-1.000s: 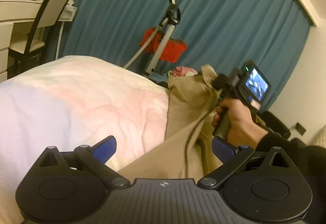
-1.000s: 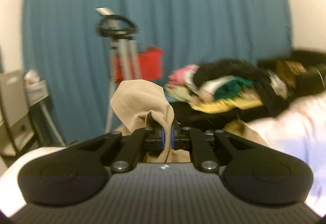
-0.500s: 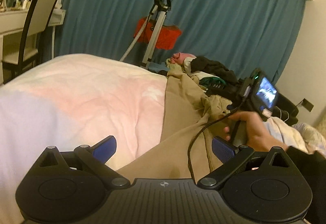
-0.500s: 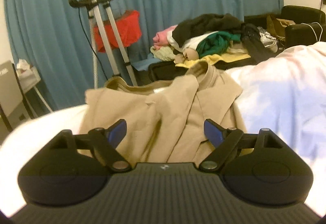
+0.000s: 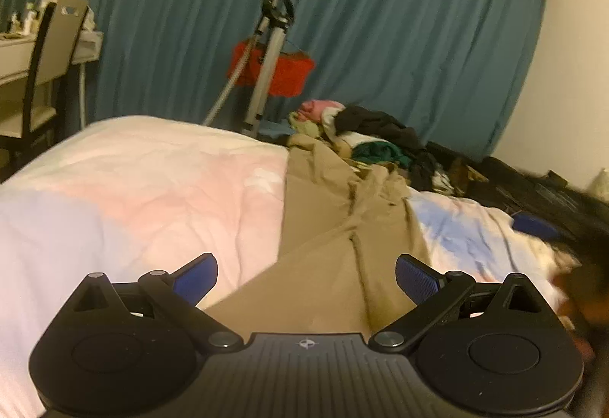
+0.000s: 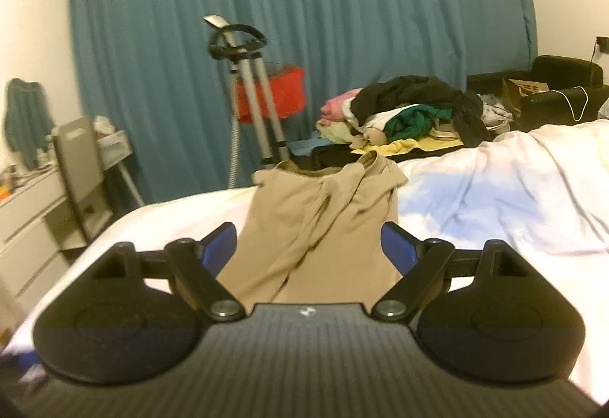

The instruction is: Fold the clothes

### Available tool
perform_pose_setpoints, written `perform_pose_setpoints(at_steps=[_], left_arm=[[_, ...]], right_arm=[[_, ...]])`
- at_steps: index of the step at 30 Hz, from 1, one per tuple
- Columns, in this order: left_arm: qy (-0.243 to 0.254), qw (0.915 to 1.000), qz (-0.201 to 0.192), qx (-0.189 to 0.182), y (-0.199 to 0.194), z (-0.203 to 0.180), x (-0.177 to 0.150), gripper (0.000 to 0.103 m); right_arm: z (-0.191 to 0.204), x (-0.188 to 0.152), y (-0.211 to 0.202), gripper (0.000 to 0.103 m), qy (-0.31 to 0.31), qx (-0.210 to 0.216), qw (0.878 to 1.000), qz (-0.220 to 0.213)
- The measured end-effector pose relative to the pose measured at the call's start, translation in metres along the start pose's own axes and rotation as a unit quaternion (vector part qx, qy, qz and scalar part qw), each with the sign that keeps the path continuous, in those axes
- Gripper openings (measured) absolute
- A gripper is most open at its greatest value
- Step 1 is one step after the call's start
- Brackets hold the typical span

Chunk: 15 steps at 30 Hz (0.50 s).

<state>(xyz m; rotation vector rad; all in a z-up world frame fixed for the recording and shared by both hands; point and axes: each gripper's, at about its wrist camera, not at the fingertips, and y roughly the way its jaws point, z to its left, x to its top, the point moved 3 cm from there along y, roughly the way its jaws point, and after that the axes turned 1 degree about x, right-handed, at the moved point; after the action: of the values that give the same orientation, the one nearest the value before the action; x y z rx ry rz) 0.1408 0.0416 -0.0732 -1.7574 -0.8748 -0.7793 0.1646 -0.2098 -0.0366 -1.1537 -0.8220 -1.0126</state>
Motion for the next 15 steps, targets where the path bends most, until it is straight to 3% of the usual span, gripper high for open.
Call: perform_pose_setpoints(at_steps=[5, 10, 15], left_arm=[[-0.014, 0.9995, 0.025, -0.015, -0.016, 0.002, 0.005, 0.1], [-0.061, 0.9952, 0.077, 0.002, -0.014, 0.034, 0.006, 0.099], [-0.117, 0.9835, 0.135, 0.028, -0.008, 0.073, 0.006, 0.092]], right_arm=[[-0.024, -0.034, -0.075, 0.084, 0.022, 0.007, 1.0, 0.016], [-0.049, -0.058, -0.107, 0.084, 0.079, -0.003, 0.996, 0.037], [-0.062, -0.068, -0.113, 0.084, 0.122, -0.012, 0.991, 0.055]])
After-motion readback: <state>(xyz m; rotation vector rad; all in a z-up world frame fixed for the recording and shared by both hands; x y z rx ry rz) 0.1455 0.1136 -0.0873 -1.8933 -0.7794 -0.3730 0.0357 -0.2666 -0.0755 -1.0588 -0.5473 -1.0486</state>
